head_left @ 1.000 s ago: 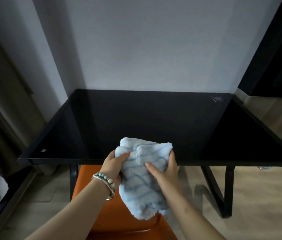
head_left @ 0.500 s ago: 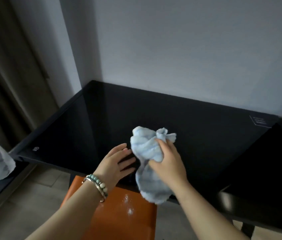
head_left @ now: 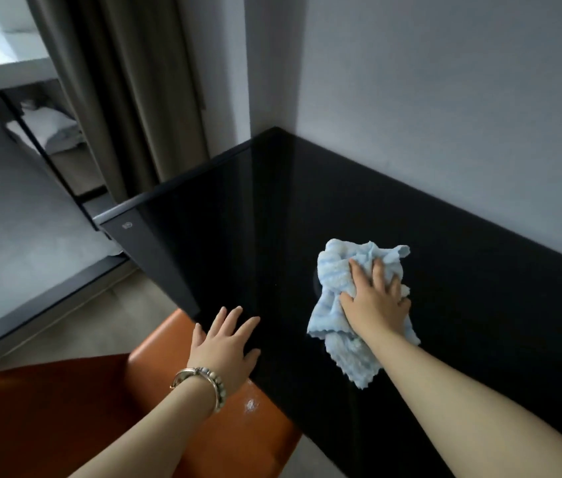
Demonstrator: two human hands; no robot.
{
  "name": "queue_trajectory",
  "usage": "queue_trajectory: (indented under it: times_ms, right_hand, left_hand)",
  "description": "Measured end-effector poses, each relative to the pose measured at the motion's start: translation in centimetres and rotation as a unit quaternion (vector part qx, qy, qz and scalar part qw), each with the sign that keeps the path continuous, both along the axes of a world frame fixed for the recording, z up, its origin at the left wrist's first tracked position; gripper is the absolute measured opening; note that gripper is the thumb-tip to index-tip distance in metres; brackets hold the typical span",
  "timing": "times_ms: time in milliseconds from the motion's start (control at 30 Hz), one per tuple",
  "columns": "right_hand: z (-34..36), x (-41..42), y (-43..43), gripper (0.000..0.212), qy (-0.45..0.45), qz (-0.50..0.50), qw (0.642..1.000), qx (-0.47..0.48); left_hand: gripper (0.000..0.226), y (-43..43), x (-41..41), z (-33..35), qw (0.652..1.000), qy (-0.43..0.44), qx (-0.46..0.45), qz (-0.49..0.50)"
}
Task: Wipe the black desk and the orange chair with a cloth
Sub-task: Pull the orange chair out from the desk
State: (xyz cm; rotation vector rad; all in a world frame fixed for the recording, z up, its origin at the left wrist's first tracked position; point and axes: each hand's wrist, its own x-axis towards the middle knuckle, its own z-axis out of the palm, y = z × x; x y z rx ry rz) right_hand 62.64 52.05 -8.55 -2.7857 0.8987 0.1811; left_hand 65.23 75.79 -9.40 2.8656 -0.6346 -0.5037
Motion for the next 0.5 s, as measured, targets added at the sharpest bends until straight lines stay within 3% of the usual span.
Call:
queue_trajectory:
  times_ms: [167,267,367,433,500]
  right_hand:
    - [0.9,4.1,0.5,0.052,0.016,0.054,0.998,-0.009]
    - [0.8,4.6,4.9,0.048,-0.028,0.152,0.988,-0.007]
    - [0.7,3.0,11.9,0.042,-0.069,0.318,0.944,0.064]
    - [0.9,1.4,15.7,0.050,-0.064,0.416,0.888,0.187]
    - [1.0,0.6,16.8,0.055,-0.135,0.429,0.854,0.262]
  left_hand:
    - [0.061,2.6,-1.4,0.3,0.994,0.008,-0.037,0.101]
    - [0.061,5.5,-2.1,0.5,0.990,-0.012,-0.032,0.138]
    - [0.057,7.9,-3.0,1.1,0.981,-0.025,-0.058,0.183]
    - [0.051,8.9,-3.6,1.6,0.970,-0.043,-0.097,0.221]
    - [0.046,9.8,-4.0,1.9,0.957,-0.056,-0.131,0.252]
